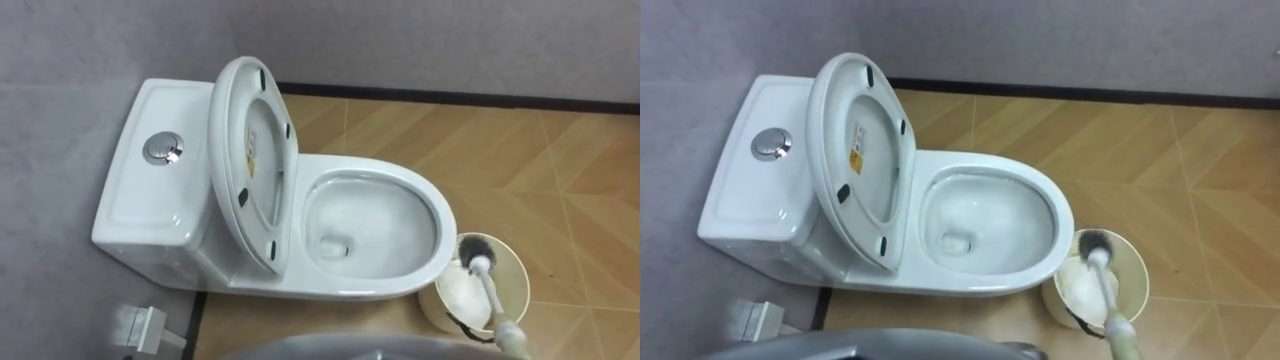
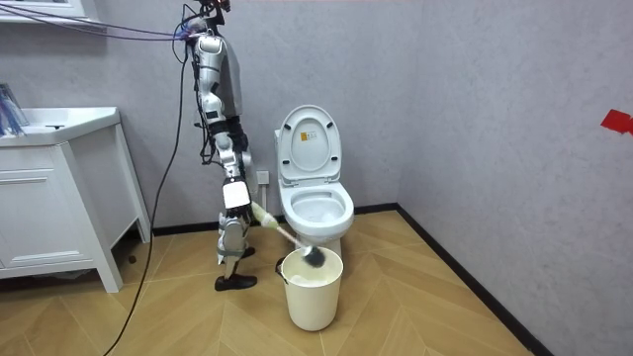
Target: Brush toilet
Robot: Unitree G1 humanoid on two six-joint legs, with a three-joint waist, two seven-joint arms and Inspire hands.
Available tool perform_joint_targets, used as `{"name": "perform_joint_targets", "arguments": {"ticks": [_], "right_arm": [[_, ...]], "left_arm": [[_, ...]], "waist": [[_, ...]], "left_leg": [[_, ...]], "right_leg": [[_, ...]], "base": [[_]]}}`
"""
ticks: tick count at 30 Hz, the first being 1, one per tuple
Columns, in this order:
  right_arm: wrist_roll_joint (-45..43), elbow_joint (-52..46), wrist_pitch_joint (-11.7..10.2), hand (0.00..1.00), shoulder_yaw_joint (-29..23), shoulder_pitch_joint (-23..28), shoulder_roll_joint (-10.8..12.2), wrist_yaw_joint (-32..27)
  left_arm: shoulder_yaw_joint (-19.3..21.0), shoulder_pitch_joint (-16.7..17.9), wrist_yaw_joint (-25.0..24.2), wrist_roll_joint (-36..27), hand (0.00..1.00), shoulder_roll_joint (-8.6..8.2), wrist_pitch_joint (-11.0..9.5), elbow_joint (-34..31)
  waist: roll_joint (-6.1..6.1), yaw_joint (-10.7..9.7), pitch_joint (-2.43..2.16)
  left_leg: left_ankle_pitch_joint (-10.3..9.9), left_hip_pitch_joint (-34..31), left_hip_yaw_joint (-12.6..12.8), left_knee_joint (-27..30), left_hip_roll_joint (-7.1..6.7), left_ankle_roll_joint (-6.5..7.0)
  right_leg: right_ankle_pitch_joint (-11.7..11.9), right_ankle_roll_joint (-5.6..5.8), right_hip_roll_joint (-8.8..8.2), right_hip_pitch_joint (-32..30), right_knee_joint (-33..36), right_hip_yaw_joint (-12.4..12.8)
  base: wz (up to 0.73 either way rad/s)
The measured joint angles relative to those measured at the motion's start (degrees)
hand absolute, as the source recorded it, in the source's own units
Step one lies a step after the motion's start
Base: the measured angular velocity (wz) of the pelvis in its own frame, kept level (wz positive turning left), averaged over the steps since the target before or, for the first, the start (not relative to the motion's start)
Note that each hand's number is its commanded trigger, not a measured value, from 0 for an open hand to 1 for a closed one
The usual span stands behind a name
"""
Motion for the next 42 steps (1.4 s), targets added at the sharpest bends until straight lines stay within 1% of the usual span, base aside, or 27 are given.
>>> {"name": "perform_joint_targets", "arguments": {"ticks": [4,7,11,14,15,17,21,25,30,33,37,41,42], "right_arm": [[4.1,1.4,0.6,0.0,-0.6,0.2,0.1,1.9],[8.3,1.4,0.6,0.0,-2.4,0.3,0.0,2.6],[11.8,1.3,0.5,0.0,-3.5,0.1,0.0,2.7],[13.5,1.3,0.7,0.0,-3.5,0.3,0.0,3.0],[13.9,1.3,1.2,0.0,-3.5,0.4,0.0,3.6],[14.0,1.4,1.8,0.0,-3.5,0.5,0.0,4.3],[14.0,1.6,2.3,0.0,-3.5,0.7,0.0,6.3],[14.3,1.8,2.6,0.0,-3.5,0.5,-0.1,9.3],[14.6,1.9,2.6,0.0,-3.5,0.3,-0.1,12.1],[14.7,3.4,2.6,0.0,-2.7,-0.4,-0.2,14.0],[14.7,6.4,3.0,0.0,-1.2,-1.6,-0.2,16.8],[14.4,7.9,3.1,0.0,0.5,-2.1,-0.2,19.4],[14.5,8.1,3.1,0.0,0.7,-2.1,-0.3,19.9]], "left_arm": [[0.3,0.3,-0.8,0.0,0.0,-0.03,0.5,0.0],[0.4,0.3,-1.6,0.0,0.0,-0.02,0.7,-0.1],[0.4,0.8,-2.3,0.0,0.0,-0.06,1.0,0.0],[0.4,1.6,-2.3,0.0,0.0,-0.07,1.7,-0.1],[0.4,1.6,-2.4,0.0,0.0,-0.07,2.2,-0.1],[0.4,2.0,-2.4,0.0,0.0,-0.08,2.7,-0.1],[0.5,2.3,-2.4,0.1,0.0,-0.09,3.6,-0.1],[2.0,1.4,-2.5,0.1,0.0,-0.19,3.7,0.0],[2.2,0.9,-3.5,0.2,0.0,-0.18,3.7,-0.1],[2.2,1.3,-3.8,0.2,0.0,-0.25,3.9,-0.1],[1.8,1.3,-4.2,0.2,0.0,-0.26,3.9,0.1],[1.8,1.2,-4.9,0.2,0.0,-0.28,3.8,0.5],[1.2,1.2,-5.1,0.1,0.0,-0.28,3.9,0.6]], "waist": [[0.41,0.0,0.01],[0.47,-0.1,0.01],[0.44,-0.2,0.04],[0.62,-0.3,0.01],[0.63,-0.4,0.0],[0.66,-0.4,-0.02],[0.83,-0.6,-0.13],[1.0,-0.6,-0.21],[1.03,-0.9,-0.25],[0.91,-1.3,-0.21],[0.71,-1.3,-0.22],[0.02,-1.3,-0.16],[-0.09,-1.3,-0.15]], "left_leg": [[0.0,0.0,0.1,0.1,0.01,0.0],[0.0,0.2,0.1,0.2,0.02,0.0],[-0.1,0.9,0.1,0.2,0.06,-0.07],[-0.3,0.9,0.0,0.0,0.14,-0.06],[-0.4,0.9,0.0,0.0,0.16,-0.06],[-0.4,0.9,0.0,0.0,0.17,-0.04],[-0.4,0.9,-0.1,0.0,0.15,-0.03],[-0.4,0.8,-0.3,0.1,0.1,-0.03],[-0.4,0.8,-0.3,0.1,0.08,-0.03],[-0.4,0.8,-0.4,0.1,0.08,-0.03],[-0.4,0.8,-0.4,0.0,0.01,-0.02],[-0.4,0.7,-0.3,0.2,-0.03,-0.01],[-0.4,0.6,-0.3,0.4,-0.04,-0.01]], "right_leg": [[0.0,0.0,0.02,0.0,0.0,0.2],[0.0,0.0,0.0,0.0,0.0,0.3],[-0.1,0.01,0.01,0.5,-0.1,0.2],[-0.1,0.02,0.09,0.5,0.0,0.0],[-0.1,0.02,0.11,0.5,0.0,0.0],[-0.1,0.02,0.13,0.5,0.0,0.0],[-0.1,0.02,0.11,0.5,0.0,0.0],[-0.1,0.02,0.06,0.5,0.0,0.1],[-0.1,0.02,0.04,0.5,0.0,0.0],[-0.1,0.02,0.06,0.5,-0.1,0.0],[-0.1,0.05,0.01,0.5,-0.1,0.1],[-0.1,0.05,-0.05,0.5,-0.1,0.1],[-0.1,0.06,-0.08,0.5,-0.1,0.1]], "base": [[0.0],[-0.03],[-0.01],[0.0],[0.0],[0.0],[0.0],[0.0],[0.0],[0.0],[0.0],[0.0],[0.0]]}}
